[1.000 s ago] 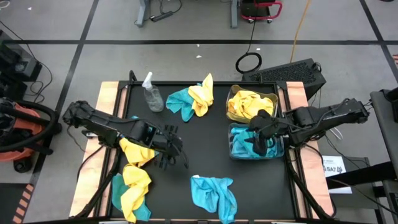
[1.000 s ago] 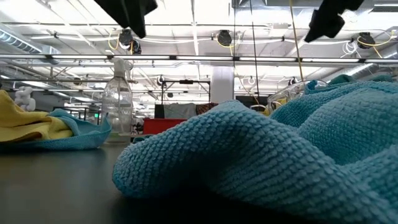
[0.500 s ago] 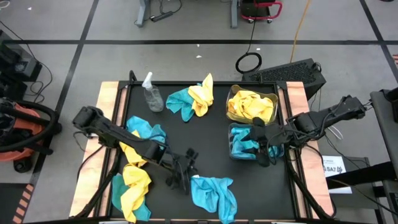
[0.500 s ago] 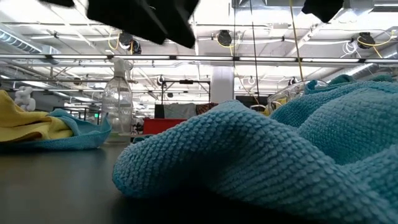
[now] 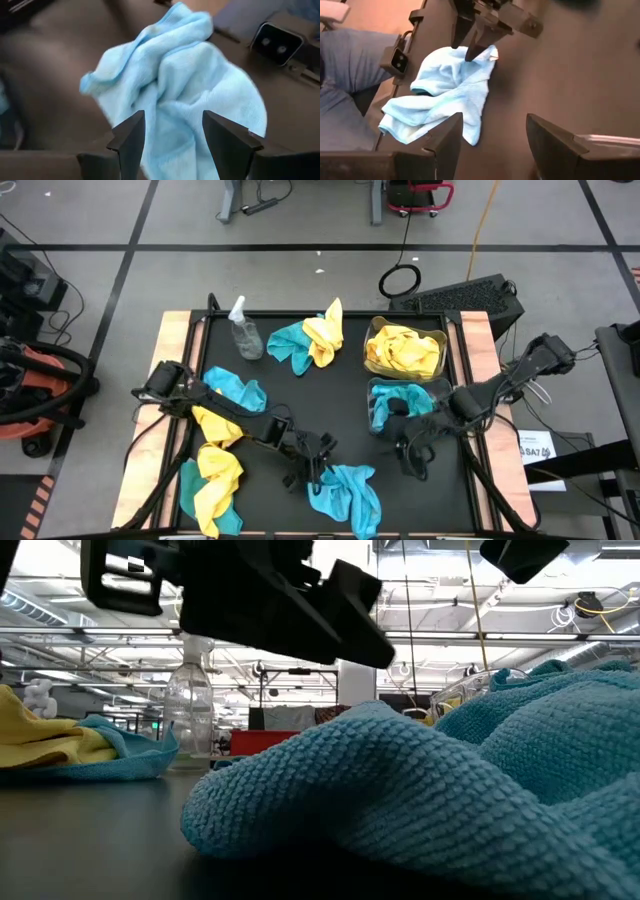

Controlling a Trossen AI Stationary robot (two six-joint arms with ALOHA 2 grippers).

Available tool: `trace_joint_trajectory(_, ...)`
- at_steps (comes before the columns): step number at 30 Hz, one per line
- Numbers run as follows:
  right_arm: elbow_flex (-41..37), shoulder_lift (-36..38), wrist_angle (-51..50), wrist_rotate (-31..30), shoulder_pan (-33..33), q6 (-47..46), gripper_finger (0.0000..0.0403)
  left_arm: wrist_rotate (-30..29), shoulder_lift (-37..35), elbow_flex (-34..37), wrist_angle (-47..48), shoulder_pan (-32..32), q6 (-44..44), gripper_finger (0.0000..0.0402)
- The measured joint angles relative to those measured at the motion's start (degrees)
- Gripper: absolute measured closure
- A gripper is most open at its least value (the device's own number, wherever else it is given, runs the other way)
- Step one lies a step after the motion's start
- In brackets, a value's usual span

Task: Sort microfiber towel by color & place in baskets
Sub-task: Put the blue microfiber towel into the bottom transparent bin

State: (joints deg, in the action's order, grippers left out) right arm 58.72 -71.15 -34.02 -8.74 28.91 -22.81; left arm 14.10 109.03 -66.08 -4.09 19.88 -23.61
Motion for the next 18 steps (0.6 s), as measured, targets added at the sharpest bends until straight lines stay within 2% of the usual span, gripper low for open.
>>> trace_joint_trajectory(6, 0.00, -2.95, 2.96, -0.11, 2.13, -1.34, 0.0193, 0.79, 5.28, -3.12, -2.02, 0.00, -3.41, 0.0191)
trace_joint_trajectory(14, 0.02, -6.60, 7.72, -0.17, 4.33, -3.49, 0.0193, -0.37, 10.42, -6.90, -1.88, -1.27, -3.75, 0.0118)
trace_joint_trajectory(18, 0.02, -10.02, 10.23, -0.15, 5.34, -3.50, 0.0193, -1.06, 11.28, -7.02, -1.90, -2.18, -3.74, 0.0111)
